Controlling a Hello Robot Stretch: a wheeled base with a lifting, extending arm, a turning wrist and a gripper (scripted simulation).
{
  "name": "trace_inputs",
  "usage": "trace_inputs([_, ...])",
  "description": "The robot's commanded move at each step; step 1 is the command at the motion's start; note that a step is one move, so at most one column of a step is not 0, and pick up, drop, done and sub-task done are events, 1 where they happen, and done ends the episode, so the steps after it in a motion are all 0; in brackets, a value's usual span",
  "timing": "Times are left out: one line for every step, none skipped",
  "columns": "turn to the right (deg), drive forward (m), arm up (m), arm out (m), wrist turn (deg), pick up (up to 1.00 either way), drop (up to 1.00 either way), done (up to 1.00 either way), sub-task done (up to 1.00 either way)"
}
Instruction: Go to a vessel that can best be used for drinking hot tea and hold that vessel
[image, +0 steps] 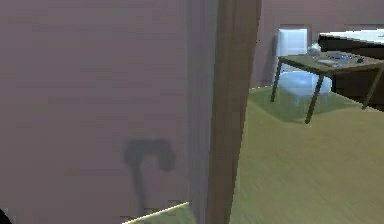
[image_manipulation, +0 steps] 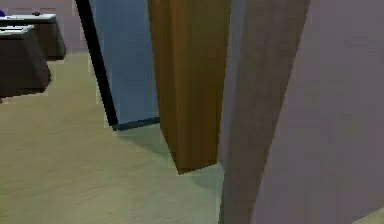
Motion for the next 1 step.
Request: trace_inputs([42.0, 0.0, 0.0, 0.0, 0.0, 0.0, 0.0, 0.0, 0.0])
